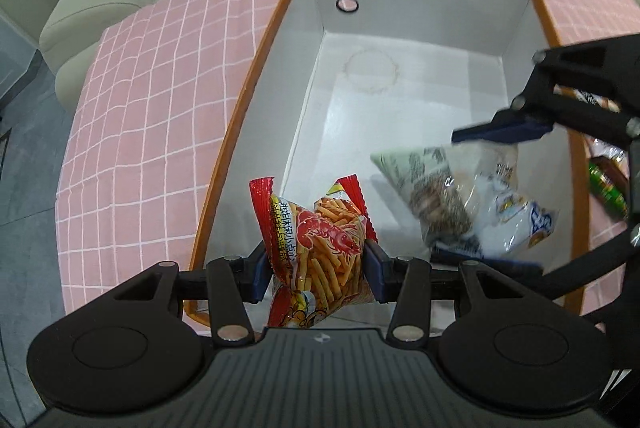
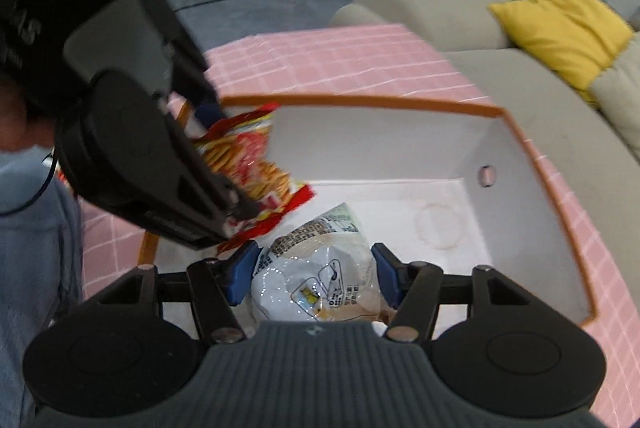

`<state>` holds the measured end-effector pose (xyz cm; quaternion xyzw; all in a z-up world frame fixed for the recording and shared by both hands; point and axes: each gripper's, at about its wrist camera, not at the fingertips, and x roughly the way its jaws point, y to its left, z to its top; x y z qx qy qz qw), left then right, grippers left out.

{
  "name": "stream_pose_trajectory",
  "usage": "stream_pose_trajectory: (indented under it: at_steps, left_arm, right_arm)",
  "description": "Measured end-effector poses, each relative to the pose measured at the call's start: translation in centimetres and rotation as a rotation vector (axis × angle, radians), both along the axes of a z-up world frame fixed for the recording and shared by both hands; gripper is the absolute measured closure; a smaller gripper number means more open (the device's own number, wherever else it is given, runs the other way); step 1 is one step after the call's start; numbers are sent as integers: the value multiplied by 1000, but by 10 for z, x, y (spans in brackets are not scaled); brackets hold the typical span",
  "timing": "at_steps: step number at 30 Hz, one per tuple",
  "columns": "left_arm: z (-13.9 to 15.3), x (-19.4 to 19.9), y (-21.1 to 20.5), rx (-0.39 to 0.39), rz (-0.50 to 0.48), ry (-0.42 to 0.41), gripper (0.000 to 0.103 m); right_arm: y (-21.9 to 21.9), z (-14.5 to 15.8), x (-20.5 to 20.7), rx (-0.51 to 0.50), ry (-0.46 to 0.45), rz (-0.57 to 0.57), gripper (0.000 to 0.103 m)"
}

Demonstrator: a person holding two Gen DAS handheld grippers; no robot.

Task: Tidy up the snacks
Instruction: 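Carry both bags over the orange box and open both tools to drop them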

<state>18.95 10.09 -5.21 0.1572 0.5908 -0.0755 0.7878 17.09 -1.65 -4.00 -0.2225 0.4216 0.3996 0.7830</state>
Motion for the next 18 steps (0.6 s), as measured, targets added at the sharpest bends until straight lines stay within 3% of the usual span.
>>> stream_pose_trajectory:
  at_steps: [14, 18]
  left_arm:
    - [-32, 21, 3, 69, -14, 95, 49]
    - [-33, 21, 3, 67, -14, 107, 45]
  right_arm:
    - [13, -38, 21, -42, 170, -24, 43]
    - [14, -40, 29, -26, 216, -45, 42]
